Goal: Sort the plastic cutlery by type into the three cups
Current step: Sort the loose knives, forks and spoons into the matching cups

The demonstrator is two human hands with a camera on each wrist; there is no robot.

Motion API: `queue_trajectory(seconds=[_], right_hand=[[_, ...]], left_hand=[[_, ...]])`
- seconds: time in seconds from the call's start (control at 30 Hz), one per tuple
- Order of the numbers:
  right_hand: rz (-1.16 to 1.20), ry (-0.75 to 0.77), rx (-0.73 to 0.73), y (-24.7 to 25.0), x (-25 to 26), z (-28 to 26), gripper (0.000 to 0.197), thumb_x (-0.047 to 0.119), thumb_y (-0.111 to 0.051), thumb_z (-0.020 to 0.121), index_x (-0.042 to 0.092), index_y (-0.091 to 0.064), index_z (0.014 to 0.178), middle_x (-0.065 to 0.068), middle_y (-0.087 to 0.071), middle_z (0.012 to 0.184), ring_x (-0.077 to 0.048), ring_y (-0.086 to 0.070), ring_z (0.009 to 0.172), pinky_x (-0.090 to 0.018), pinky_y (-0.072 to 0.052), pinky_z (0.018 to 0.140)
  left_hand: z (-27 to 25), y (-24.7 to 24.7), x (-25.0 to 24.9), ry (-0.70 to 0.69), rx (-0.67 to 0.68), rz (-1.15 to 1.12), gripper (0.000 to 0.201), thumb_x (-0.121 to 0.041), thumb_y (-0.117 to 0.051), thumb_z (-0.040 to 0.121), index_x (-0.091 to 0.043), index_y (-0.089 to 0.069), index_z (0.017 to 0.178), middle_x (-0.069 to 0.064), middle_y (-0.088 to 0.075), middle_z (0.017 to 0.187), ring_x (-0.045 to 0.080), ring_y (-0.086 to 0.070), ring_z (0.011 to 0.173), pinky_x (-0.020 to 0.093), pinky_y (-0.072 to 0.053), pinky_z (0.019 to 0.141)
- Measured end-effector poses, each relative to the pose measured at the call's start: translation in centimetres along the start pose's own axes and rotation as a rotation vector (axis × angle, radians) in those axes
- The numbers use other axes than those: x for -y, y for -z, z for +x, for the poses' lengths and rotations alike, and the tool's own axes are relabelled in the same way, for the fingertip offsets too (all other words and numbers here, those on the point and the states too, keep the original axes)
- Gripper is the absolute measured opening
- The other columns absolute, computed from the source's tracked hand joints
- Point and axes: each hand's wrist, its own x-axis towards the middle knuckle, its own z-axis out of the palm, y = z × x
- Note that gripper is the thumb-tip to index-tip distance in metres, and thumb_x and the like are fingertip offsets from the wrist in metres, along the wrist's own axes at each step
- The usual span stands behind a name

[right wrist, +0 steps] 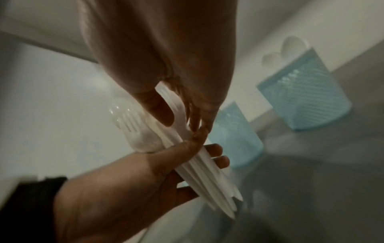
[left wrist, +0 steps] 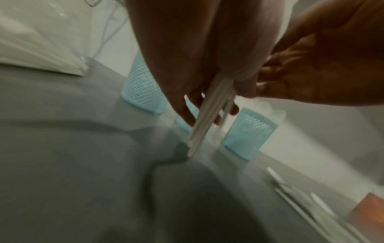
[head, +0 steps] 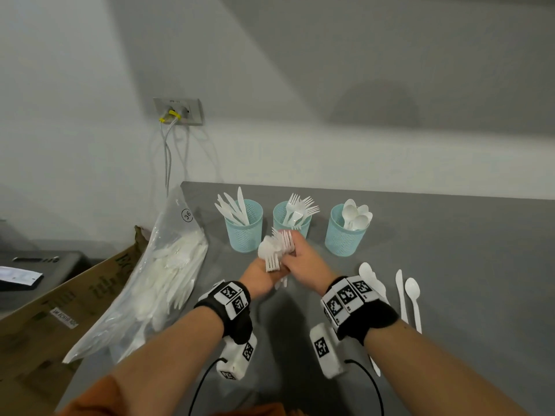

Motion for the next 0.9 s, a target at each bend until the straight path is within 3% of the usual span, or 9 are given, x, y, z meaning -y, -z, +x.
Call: queue_trajectory(seconds=[0.1, 0.17, 0.27, 0.37, 0.43, 0.53, 0.63, 0.73, 0.9], right_hand=[[-0.004, -0.047, 0.017, -0.6, -0.8, -0.3, 0.049, 0.000, -0.055, 0.087, 0.010, -0.040, 0.133, -0.006, -0.055, 0.124, -0.018, -0.054, 0.115, -0.028, -0.043, 0.100], [-0.021, -0.042, -0.011, -0.4, -0.6, -0.2, 0.045, -0.002, -0.053, 0.087, 0.010, -0.044, 0.129, -0.006, -0.058, 0.121, -0.018, -0.055, 0.110, -0.027, -0.043, 0.094], [0.053, -0.065, -0.059, 0.5, 0.3, 0.1, 0.036, -0.003, -0.046, 0.085, 0.014, -0.051, 0.117, -0.012, -0.063, 0.115, -0.026, -0.060, 0.103, -0.036, -0.050, 0.089], [0.159, -0.073, -0.066, 1.0, 1.6, 0.2, 0.037, 0.008, -0.043, 0.079, 0.013, -0.055, 0.113, -0.013, -0.065, 0.109, -0.026, -0.062, 0.099, -0.049, -0.047, 0.098], [0.267, -0.065, -0.111, 1.2, 2.4, 0.4, 0.048, 0.018, -0.047, 0.076, 0.017, -0.053, 0.124, -0.008, -0.062, 0.117, -0.024, -0.059, 0.108, -0.045, -0.046, 0.101], [0.324, 0.070, -0.223, 1.7, 3.7, 1.2, 0.039, 0.025, -0.054, 0.092, 0.029, -0.048, 0.130, 0.008, -0.056, 0.116, -0.017, -0.056, 0.113, -0.033, -0.045, 0.099], [0.189, 0.165, -0.245, 2.0, 5.0, 1.9, 0.011, 0.031, -0.059, 0.091, 0.024, -0.062, 0.099, 0.004, -0.061, 0.102, -0.012, -0.058, 0.092, -0.026, -0.044, 0.086], [0.123, 0.248, -0.277, 2.4, 6.5, 2.4, 0.016, 0.025, -0.058, 0.093, 0.021, -0.056, 0.077, 0.002, -0.057, 0.084, -0.006, -0.053, 0.075, -0.016, -0.041, 0.074], [0.322, 0.418, -0.438, 3.9, 10.3, 2.1, 0.014, 0.029, -0.039, 0.101, 0.024, -0.045, 0.090, -0.006, -0.067, 0.087, -0.023, -0.067, 0.088, -0.032, -0.049, 0.088]], left_hand=[[0.2, -0.3, 0.7, 0.079, 0.031, 0.030, 0.024, 0.003, -0.056, 0.089, -0.014, -0.059, 0.072, 0.001, -0.059, 0.070, 0.003, -0.053, 0.064, 0.023, -0.046, 0.071], [0.4, -0.4, 0.4, 0.068, 0.047, 0.032, 0.023, -0.004, -0.053, 0.092, -0.014, -0.057, 0.072, 0.004, -0.057, 0.069, 0.002, -0.050, 0.060, 0.016, -0.043, 0.064], [0.3, -0.4, -0.1, 0.001, 0.052, -0.099, 0.012, -0.027, -0.052, 0.085, -0.019, -0.054, 0.076, -0.002, -0.055, 0.065, 0.015, -0.052, 0.062, 0.032, -0.044, 0.065], [0.2, -0.1, -0.6, -0.023, 0.041, -0.202, 0.005, -0.027, -0.049, 0.094, -0.028, -0.052, 0.090, -0.014, -0.055, 0.058, 0.011, -0.049, 0.060, 0.034, -0.046, 0.066], [0.3, 0.4, -1.1, -0.015, 0.035, -0.201, 0.006, -0.024, -0.049, 0.096, -0.026, -0.050, 0.090, -0.014, -0.052, 0.057, 0.011, -0.046, 0.058, 0.036, -0.047, 0.068], [0.4, 1.3, -1.1, 0.006, 0.025, -0.149, 0.014, -0.021, -0.051, 0.096, -0.017, -0.044, 0.085, -0.001, -0.044, 0.060, 0.010, -0.045, 0.051, 0.031, -0.047, 0.064], [0.0, 2.1, -1.4, -0.014, 0.002, -0.109, 0.016, -0.018, -0.047, 0.099, -0.017, -0.043, 0.083, 0.000, -0.043, 0.051, 0.005, -0.043, 0.038, 0.023, -0.044, 0.051], [-0.3, 2.8, -1.4, -0.023, -0.020, -0.084, 0.013, -0.019, -0.049, 0.098, -0.020, -0.044, 0.086, 0.002, -0.047, 0.055, 0.009, -0.048, 0.045, 0.016, -0.040, 0.047], [-0.3, 4.1, -0.8, 0.018, -0.051, -0.062, 0.014, -0.027, -0.051, 0.097, -0.014, -0.049, 0.094, 0.000, -0.054, 0.060, 0.012, -0.055, 0.054, 0.022, -0.046, 0.060]])
